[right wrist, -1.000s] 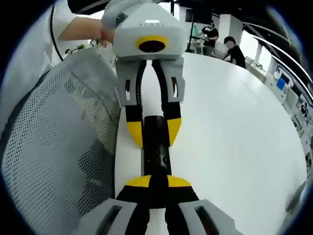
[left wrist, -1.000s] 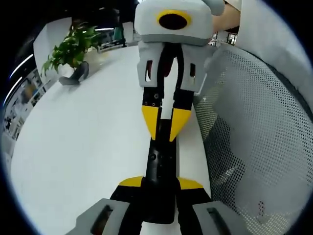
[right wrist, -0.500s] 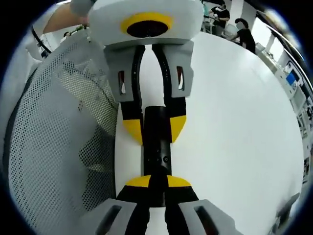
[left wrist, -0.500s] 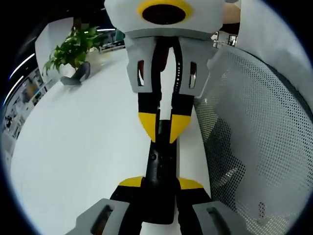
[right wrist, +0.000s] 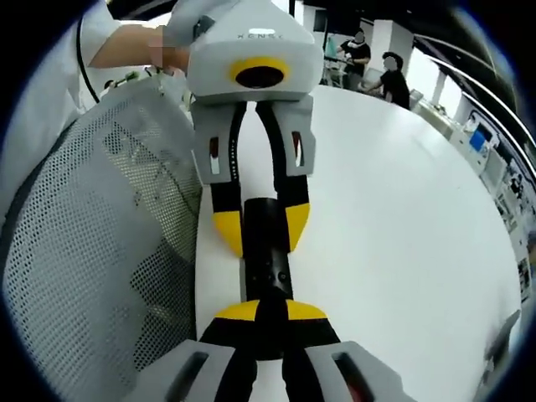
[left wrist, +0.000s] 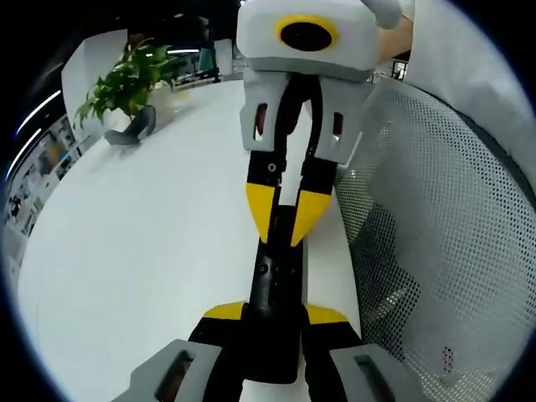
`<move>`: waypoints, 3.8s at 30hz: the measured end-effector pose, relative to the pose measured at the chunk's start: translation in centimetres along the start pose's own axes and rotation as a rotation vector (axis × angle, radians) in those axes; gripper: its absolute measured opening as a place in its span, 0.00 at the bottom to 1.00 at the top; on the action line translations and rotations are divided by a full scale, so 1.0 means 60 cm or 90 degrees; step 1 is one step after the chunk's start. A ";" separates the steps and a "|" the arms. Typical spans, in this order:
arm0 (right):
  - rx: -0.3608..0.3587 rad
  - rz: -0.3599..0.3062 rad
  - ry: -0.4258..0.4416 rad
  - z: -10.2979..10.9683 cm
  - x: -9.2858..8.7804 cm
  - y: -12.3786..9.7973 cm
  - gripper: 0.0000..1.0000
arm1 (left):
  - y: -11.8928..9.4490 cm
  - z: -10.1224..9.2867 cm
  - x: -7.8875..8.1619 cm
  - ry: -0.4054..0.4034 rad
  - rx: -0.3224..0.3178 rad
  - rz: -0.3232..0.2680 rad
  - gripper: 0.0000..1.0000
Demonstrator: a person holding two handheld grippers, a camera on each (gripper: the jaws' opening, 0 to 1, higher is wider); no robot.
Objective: Press the specified remote control buttons in sequence, fully releasing each button before pressing the next.
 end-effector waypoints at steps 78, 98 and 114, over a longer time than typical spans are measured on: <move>-0.011 0.042 0.002 0.000 0.014 0.012 0.00 | 0.002 0.000 0.002 0.002 0.000 0.013 0.24; 0.007 0.005 0.072 -0.001 0.000 0.001 0.00 | 0.001 0.001 0.001 -0.012 0.006 -0.002 0.24; 0.017 0.088 0.026 -0.003 0.001 0.004 0.00 | 0.000 -0.001 0.001 -0.013 0.017 -0.021 0.25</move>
Point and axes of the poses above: the point that each gripper's makers call its tool centre point, and the gripper's own axes: y roughly forward along the fingers, z roughly to its left, x roughly out of its top, the point moved 3 cm from there along -y, roughly backward along the fingers, and after that the axes turned 5 degrees about -x, right-handed, at the moved point
